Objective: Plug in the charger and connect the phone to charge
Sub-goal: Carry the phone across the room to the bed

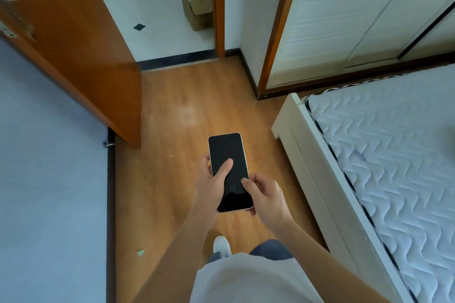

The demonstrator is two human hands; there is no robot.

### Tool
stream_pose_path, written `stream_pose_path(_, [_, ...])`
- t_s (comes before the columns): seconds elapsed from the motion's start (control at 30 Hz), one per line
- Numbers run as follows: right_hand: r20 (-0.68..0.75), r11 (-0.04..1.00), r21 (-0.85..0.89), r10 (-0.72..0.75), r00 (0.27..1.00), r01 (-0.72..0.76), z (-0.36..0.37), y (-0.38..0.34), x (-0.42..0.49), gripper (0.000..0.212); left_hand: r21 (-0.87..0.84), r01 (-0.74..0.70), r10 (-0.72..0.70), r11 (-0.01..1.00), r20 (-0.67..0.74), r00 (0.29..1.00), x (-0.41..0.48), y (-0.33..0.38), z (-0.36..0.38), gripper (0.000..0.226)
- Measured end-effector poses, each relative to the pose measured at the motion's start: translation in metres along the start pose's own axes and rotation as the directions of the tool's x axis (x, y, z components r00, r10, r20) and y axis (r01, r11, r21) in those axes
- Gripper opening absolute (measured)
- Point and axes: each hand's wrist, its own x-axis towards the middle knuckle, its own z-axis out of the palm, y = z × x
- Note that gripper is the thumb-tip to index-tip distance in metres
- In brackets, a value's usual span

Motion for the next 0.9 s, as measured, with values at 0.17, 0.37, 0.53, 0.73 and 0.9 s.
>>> stream_pose_path(0.17, [-0.043,1.000,0.025,0.016,0.999,-0.015,0.005,-0.017,0.055,0.024,0.056,0.023,-0.025,0.998,0.032,0.999,0.057,0.026,0.004,0.021])
stream_pose_path(0.37, [-0.051,0.995,0.085,0.061,0.997,-0.056,-0.007,-0.028,0.125,0.029,0.071,0.031,-0.035,0.997,0.048,0.998,0.127,0.049,0.028,0.018])
stream_pose_path(0.53, [-0.083,0.996,0.089,0.030,0.996,-0.022,-0.042,-0.051,0.205,0.036,0.067,0.045,-0.052,0.997,0.098,0.994,0.202,0.084,0.076,0.019])
stream_pose_path(0.73, [-0.142,0.995,0.095,-0.002,0.990,0.016,-0.110,-0.092,0.305,0.031,0.119,0.023,-0.039,0.993,0.128,0.991,0.297,0.137,0.157,0.027])
stream_pose_path(0.9, [-0.177,0.995,0.104,0.015,0.984,0.003,-0.154,-0.111,0.378,0.030,0.211,0.005,-0.038,0.977,0.149,0.988,0.364,0.167,0.214,0.042])
